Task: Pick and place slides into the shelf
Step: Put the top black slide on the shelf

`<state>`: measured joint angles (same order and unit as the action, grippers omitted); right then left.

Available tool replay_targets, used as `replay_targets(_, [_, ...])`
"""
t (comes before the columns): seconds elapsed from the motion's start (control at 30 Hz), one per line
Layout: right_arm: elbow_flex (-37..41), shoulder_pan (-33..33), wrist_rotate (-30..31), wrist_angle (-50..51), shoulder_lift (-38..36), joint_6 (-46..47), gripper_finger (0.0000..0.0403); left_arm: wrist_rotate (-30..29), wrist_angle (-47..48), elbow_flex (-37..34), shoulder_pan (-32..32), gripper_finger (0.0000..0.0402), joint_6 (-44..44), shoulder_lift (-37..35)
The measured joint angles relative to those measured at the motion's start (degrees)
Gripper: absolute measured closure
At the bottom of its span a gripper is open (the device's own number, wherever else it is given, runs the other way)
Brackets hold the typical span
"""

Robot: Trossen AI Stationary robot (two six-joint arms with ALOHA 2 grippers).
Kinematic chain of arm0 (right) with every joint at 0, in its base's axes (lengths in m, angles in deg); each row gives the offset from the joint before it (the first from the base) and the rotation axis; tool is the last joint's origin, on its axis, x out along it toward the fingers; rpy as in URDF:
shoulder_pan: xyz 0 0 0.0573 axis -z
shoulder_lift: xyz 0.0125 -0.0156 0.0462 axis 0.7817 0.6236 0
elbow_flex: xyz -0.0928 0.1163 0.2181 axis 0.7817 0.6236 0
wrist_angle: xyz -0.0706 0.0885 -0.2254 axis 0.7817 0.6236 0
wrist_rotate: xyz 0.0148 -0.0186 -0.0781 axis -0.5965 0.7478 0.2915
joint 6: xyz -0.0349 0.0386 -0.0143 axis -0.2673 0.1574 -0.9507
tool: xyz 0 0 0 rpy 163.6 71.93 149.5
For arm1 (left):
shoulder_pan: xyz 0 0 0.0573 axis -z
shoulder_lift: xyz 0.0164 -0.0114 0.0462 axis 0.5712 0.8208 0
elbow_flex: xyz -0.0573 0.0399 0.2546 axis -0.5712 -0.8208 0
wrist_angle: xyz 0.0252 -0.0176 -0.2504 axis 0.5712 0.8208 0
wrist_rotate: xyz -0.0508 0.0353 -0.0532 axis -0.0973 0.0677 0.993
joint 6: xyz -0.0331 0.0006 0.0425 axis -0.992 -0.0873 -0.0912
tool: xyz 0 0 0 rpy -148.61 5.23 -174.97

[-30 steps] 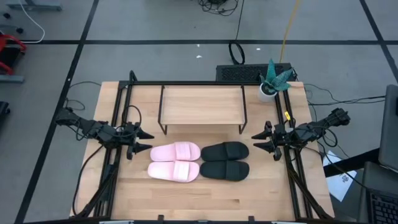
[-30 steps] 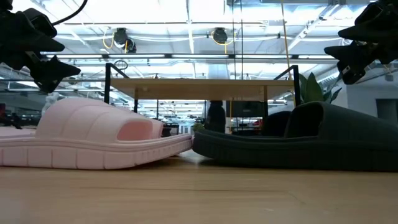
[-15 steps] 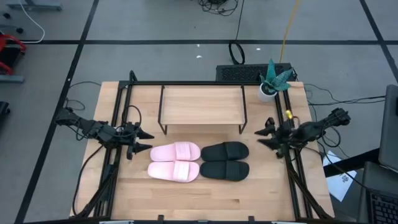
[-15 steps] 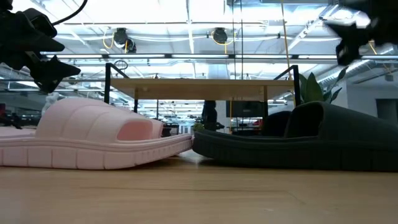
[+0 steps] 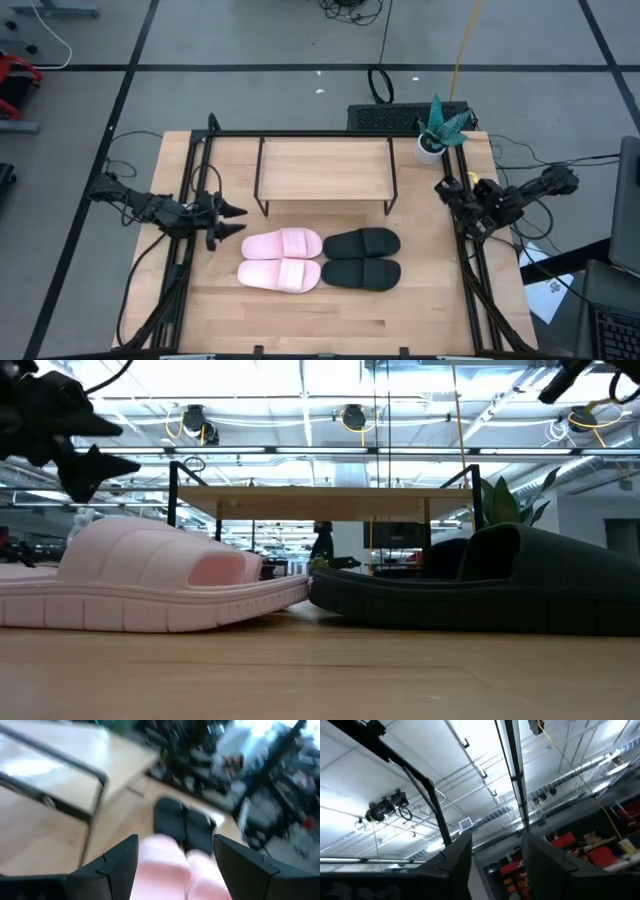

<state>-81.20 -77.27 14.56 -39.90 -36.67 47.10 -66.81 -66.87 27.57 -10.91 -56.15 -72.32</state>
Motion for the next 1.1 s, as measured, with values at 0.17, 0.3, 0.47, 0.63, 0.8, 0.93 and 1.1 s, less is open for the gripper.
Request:
replay_targets(0.17, [-6.3,0.0,-0.2,-11.5,12.4,-9.4,0.0241,-3.8,-16.3,0.0,0.0,0.0149,-8.1,0.0])
replay_targets(0.3, [-14.3,0.0,-0.2,-12.9,19.8,-17.8,0.0241,4.0,-26.6,0.0,0.0,0.0149,-3.3,0.0])
replay_targets(0.47, [-23.6,0.0,-0.2,-12.1,27.7,-22.8,0.0241,10.2,-31.1,1.6,0.0,0.0149,-2.3,3.3])
replay_targets(0.63, [-29.7,0.0,0.0,-11.7,32.1,-26.8,0.0241,12.4,-30.7,8.3,0.0,0.0149,2.7,13.9])
replay_targets(0.8, [-31.9,0.0,0.1,-11.5,33.7,-29.1,0.0241,15.7,-30.1,21.2,0.0,0.0149,14.9,28.8])
replay_targets(0.93, [-32.1,0.0,0.0,-11.7,33.8,-29.6,0.0241,15.7,-20.2,34.7,0.0,0.0149,26.5,41.6])
replay_targets(1.1, [-32.1,0.0,0.0,-11.9,33.8,-29.2,0.0241,8.8,-5.3,50.3,-0.9,0.0149,36.2,58.3])
